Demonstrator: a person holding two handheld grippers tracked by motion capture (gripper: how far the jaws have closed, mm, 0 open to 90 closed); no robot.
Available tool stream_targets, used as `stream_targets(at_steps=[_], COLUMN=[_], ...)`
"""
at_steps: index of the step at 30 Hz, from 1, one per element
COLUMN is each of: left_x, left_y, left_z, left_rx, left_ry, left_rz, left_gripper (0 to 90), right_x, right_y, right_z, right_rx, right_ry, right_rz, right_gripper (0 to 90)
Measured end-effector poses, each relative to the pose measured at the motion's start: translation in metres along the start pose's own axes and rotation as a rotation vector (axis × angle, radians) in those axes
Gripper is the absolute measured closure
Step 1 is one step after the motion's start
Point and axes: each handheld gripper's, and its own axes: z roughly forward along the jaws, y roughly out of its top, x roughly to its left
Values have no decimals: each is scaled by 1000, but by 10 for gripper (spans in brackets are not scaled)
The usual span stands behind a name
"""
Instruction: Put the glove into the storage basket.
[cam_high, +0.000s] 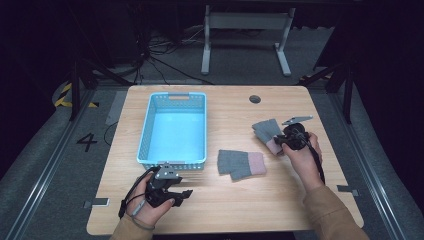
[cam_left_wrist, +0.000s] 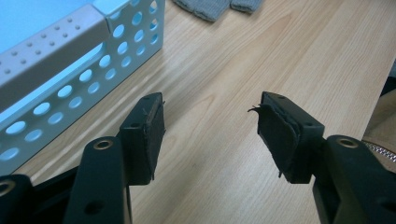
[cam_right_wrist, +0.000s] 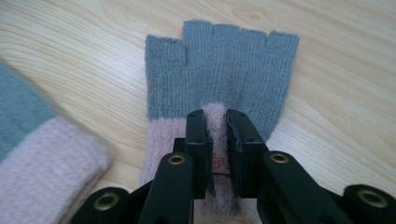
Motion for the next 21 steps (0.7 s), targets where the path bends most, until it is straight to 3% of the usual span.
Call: stream_targets(at_steps=[10,21], left_x=[-1,-2], left_y=[8,17], left_z=[5,13], left_rx=[4,10], left_ry=[-20,-42], left_rz=[22,49], left_gripper=[424,423], right_x=[11,36], right_y=[3,6], right_z=[-27,-51], right_rx=[-54,-102], right_ry=[47,187], right_rz=[-47,-169], right_gripper=[805,805])
